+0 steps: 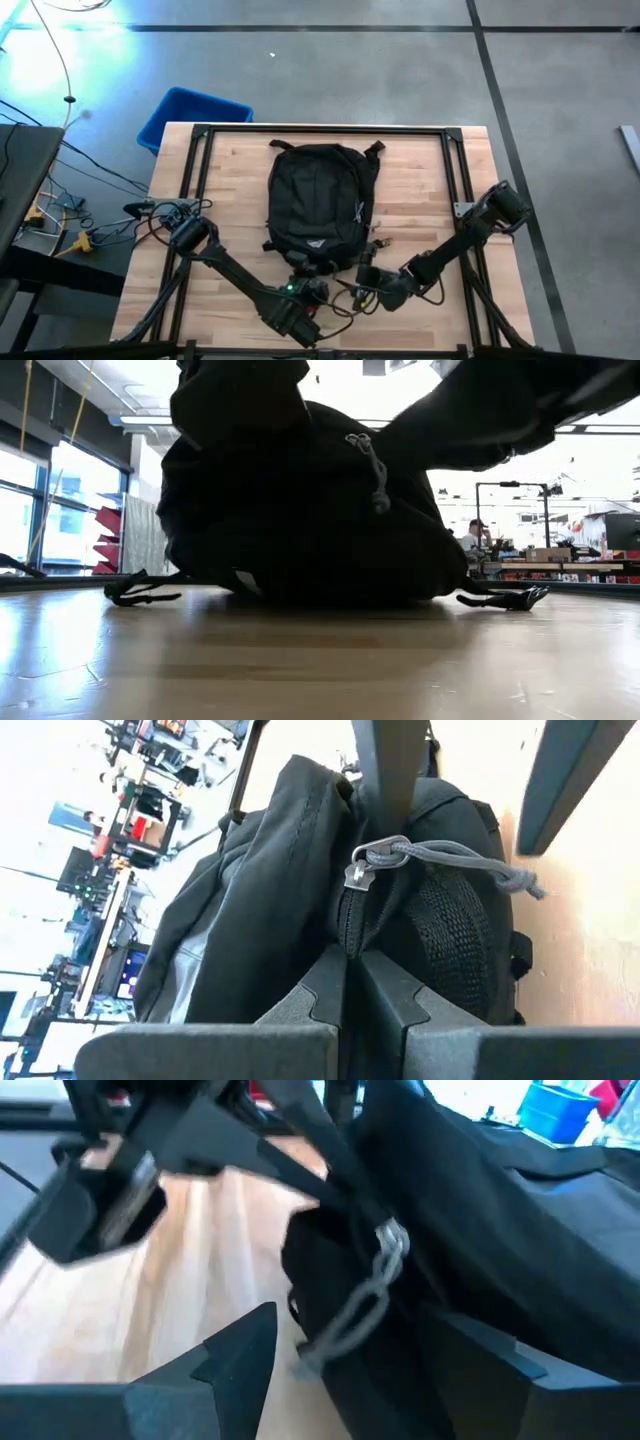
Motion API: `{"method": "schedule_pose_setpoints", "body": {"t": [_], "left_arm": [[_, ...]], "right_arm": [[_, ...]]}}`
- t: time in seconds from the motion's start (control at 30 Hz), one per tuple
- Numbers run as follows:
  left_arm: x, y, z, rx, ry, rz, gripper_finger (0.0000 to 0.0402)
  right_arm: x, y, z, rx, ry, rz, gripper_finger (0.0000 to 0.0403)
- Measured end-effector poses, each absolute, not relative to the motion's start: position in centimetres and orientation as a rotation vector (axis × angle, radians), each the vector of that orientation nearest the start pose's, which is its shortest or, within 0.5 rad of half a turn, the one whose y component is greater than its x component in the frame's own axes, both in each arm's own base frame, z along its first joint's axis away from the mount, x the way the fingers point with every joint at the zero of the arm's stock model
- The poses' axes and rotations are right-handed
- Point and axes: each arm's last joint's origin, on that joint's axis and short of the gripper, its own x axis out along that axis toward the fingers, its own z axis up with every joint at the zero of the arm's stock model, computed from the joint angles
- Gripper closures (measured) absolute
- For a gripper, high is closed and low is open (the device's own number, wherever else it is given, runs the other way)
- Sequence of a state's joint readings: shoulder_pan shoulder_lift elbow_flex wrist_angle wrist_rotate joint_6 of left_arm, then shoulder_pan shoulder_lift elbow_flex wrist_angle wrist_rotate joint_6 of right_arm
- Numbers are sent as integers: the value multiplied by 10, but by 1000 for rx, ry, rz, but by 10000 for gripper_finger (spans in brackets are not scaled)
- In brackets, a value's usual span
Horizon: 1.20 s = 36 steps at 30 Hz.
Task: Unpack backpack
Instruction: Close the black backpack
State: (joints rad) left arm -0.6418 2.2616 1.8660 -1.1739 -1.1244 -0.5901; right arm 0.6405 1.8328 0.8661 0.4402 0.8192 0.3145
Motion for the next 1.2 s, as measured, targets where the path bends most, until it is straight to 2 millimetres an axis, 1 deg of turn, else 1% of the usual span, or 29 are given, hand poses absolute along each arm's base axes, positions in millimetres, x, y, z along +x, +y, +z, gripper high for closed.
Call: {"method": "schedule_pose_setpoints", "body": {"t": [0.1,0.2,0.3,0.43,0.47,0.63,0.8,0.93,1.1,1.2], "left_arm": [[368,-242,188,691,805,613,401],[370,-244,188,701,794,601,401],[371,-245,188,715,791,591,401],[370,-247,188,722,798,575,402],[370,-248,188,733,806,563,401],[365,-256,187,777,842,498,401],[358,-265,186,798,850,458,401],[353,-270,185,797,870,427,401],[352,-271,184,780,897,397,401],[352,-271,184,777,903,395,401]], "right_arm": [[301,188,147,-16,366,-208,202],[304,184,147,-11,372,-206,238],[305,181,147,-18,376,-212,287],[304,180,144,-62,407,-213,372],[304,179,143,-75,419,-212,386],[301,178,140,-112,476,-203,400],[298,177,138,-102,541,-164,401],[295,172,132,-103,619,-154,402],[293,166,127,-96,679,-196,402],[293,166,127,-89,678,-197,402]]}}
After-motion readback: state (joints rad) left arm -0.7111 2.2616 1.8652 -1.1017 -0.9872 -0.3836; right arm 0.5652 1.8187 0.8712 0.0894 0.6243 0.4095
